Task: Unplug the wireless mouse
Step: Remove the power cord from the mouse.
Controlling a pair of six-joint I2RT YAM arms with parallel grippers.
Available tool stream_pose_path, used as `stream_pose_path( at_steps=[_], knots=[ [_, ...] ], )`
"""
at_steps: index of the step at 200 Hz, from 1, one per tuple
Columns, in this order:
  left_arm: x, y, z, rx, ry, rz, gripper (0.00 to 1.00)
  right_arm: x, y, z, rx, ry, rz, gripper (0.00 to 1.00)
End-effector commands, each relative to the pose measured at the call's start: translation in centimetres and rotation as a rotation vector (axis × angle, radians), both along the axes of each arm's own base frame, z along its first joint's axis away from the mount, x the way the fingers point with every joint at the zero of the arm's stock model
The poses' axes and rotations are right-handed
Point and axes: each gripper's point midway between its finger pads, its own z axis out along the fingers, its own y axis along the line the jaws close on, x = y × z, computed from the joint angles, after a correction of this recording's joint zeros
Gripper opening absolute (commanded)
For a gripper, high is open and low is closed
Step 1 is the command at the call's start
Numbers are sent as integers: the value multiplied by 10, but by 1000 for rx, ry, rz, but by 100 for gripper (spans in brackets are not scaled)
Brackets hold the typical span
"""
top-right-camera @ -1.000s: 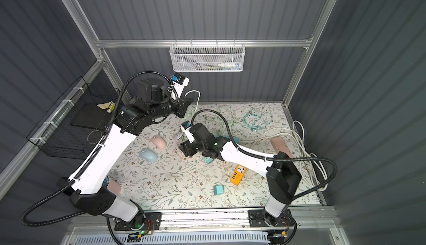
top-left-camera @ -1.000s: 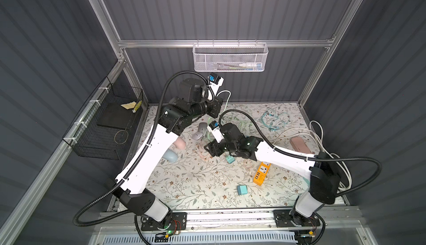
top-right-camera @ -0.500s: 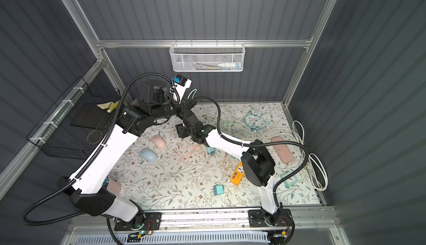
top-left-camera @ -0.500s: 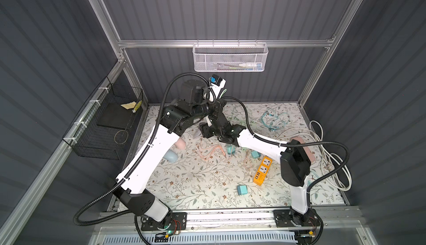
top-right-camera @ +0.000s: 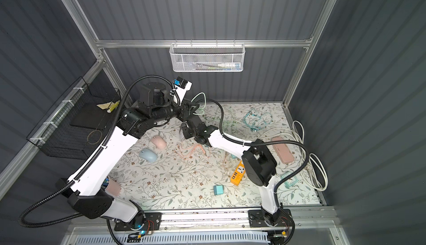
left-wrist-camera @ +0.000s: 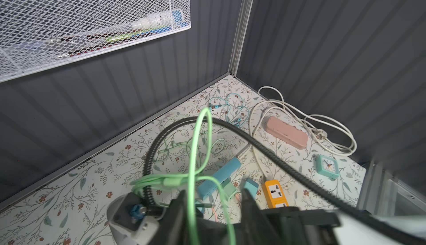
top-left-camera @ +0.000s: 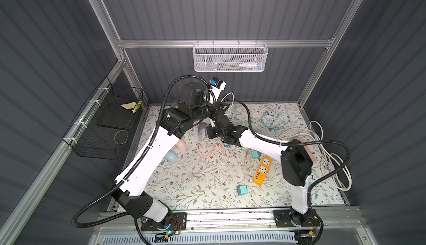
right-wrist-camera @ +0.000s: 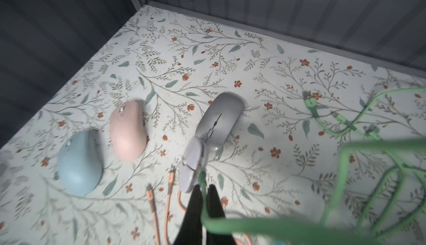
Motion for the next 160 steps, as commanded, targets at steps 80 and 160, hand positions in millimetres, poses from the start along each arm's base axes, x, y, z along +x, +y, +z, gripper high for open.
stream_pose_path(
  at_steps=[80, 160],
  knots=[
    [-80, 20, -69, -5, -168, -361, 98, -129, -132, 139, 415, 131, 155, 0],
    [-99, -13, -106, -16, -282, -503, 100, -171, -159, 204, 581, 199, 202, 0]
  ],
)
